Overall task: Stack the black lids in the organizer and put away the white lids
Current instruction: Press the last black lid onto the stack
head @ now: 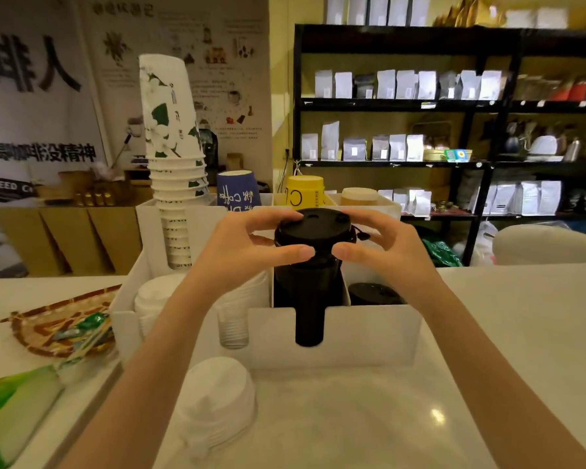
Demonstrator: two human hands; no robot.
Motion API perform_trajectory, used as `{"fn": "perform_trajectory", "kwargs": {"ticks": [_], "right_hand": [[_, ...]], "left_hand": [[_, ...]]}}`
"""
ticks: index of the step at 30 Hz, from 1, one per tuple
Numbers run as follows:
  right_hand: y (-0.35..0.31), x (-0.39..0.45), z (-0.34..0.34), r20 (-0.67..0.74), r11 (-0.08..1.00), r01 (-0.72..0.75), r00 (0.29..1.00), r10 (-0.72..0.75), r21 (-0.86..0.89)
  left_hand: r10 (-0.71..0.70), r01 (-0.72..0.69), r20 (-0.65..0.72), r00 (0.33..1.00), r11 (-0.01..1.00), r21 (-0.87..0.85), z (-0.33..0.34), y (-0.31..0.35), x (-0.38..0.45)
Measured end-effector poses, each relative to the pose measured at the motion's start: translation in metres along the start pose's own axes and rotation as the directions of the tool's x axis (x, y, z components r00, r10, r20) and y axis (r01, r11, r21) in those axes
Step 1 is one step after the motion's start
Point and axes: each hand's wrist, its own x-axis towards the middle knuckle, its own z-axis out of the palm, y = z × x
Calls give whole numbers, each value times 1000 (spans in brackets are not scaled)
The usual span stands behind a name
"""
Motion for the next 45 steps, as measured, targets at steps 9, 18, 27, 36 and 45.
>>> {"fn": "perform_trajectory", "kwargs": {"ticks": [9, 18, 27, 36, 45], "right_hand": [[34, 13, 13, 9, 993, -23, 1000, 24, -115], [51, 19, 16, 121, 990, -139, 982, 143, -37], [54, 18, 16, 93, 992, -86, 991, 95, -97], [59, 17, 26, 151, 979, -150, 980, 130, 134], [54, 19, 23, 142, 983, -183, 973, 180, 12]], "left_hand": [[89, -68, -111, 990, 980, 185, 16, -36, 23], [35, 7, -107, 994, 929, 369, 24, -41, 25], [-76, 87, -50, 996, 952, 294, 18, -43, 26], [-32, 63, -77, 997, 896, 440, 38, -46, 19], [-8, 50, -110, 994, 919, 390, 46, -50, 9]]}}
